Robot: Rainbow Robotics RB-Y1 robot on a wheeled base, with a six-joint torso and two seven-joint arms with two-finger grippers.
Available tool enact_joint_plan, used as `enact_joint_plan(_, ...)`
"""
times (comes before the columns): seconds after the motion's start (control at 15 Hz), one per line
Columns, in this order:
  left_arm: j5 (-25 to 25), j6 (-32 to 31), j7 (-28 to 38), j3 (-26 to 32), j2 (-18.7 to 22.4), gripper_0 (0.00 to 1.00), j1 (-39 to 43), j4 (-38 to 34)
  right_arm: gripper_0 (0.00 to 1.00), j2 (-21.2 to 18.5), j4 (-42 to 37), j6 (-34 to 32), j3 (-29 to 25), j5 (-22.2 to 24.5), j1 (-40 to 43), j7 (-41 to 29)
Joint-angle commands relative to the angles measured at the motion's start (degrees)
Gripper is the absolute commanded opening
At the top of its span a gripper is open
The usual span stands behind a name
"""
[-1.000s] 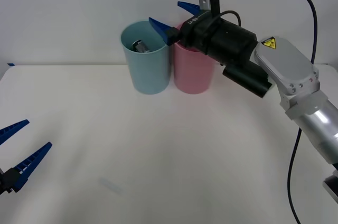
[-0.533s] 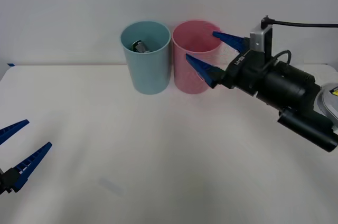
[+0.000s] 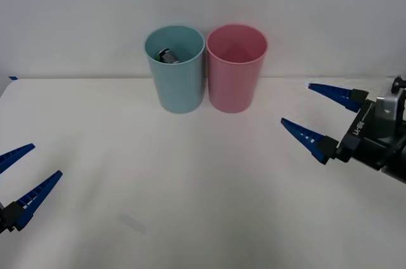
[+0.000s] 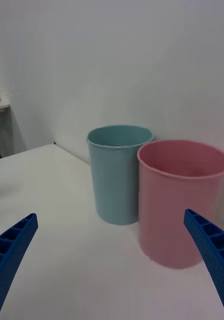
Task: Grasp the object on the table and drop it into the matching bin: aluminum can to the light blue bin, PET bottle to the pink bin.
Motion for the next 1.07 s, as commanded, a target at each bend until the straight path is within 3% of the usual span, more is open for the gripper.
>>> enact_joint_plan(0.07,0.0,0.0,0.0,0.0,0.0,1.0,0.0,0.0,1.0,-0.1,0.1,-1.6,-4.2,-3.0,7.0,6.7)
enact_joint_plan(0.2,0.0,0.0,0.0,0.0,0.0,1.0,0.0,0.0,1.0,0.1,0.1,-3.7,-7.2,-4.3,11.0,7.5)
enact_joint_plan(0.67,0.0,0.0,0.0,0.0,0.0,1.0,0.0,0.0,1.0,7.6,1.3,-16.9,-20.2,-4.3,20.6,4.5)
enact_joint_plan(0.87,0.0,0.0,0.0,0.0,0.0,1.0,0.0,0.0,1.0,9.6,6.2,-23.2,-22.9,-3.8,20.0,3.5)
enact_joint_plan(1.07,0.0,0.0,0.0,0.0,0.0,1.0,0.0,0.0,1.0,11.3,7.0,-26.0,-25.2,-0.3,19.1,2.7)
